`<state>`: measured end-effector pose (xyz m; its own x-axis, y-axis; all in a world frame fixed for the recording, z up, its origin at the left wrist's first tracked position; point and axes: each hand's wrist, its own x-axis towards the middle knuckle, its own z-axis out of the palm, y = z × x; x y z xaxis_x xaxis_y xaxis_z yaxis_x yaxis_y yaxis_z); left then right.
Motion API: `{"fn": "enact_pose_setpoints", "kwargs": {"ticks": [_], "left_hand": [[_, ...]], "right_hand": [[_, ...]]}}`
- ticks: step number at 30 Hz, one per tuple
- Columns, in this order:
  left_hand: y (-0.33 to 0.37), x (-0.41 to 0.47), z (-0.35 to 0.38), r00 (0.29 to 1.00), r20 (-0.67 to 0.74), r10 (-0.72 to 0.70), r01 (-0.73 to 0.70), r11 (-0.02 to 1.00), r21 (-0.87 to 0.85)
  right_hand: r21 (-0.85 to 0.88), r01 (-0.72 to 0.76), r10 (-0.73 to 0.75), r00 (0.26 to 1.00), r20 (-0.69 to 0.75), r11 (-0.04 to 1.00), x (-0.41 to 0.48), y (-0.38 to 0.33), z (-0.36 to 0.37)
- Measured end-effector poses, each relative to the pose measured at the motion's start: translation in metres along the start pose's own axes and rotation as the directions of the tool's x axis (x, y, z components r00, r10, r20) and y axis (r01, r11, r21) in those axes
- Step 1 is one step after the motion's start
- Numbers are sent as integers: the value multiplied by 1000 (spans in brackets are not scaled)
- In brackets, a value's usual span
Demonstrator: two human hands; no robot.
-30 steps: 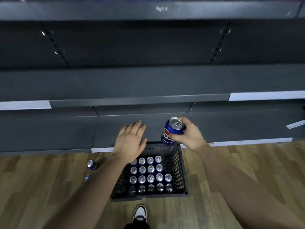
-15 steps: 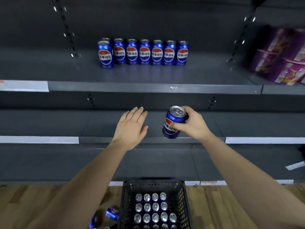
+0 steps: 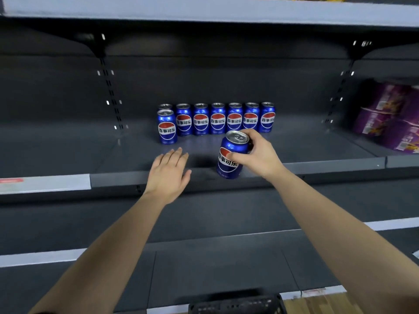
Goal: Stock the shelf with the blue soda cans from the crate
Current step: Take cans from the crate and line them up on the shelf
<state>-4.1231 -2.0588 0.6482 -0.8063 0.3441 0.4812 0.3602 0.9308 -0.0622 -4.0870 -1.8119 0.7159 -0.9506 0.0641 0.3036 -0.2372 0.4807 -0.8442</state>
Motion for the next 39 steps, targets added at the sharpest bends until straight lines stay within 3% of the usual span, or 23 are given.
{"fn": "enact_pose_setpoints", "kwargs": {"ticks": [12, 24, 27, 35, 39], "left_hand": [[-80, 27, 37, 994, 60, -90, 91, 996, -6], [-84, 24, 48, 993, -5, -122, 122, 991, -51], [-85, 25, 50, 992, -8, -125, 124, 991, -52], [-84, 25, 51, 993, -35, -117, 115, 993, -38], [-84, 24, 51, 992, -41, -120, 119, 993, -21]], "right_hand": [[21, -74, 75, 997, -10, 997, 78, -2, 75], [49, -76, 75, 997, 34, 996, 117, 10, 119], [65, -74, 73, 997, 18, 995, 113, 15, 125], [-102, 0, -10, 995, -99, 995, 116, 24, 138], [-24, -42, 39, 992, -117, 999, 127, 23, 146]]}}
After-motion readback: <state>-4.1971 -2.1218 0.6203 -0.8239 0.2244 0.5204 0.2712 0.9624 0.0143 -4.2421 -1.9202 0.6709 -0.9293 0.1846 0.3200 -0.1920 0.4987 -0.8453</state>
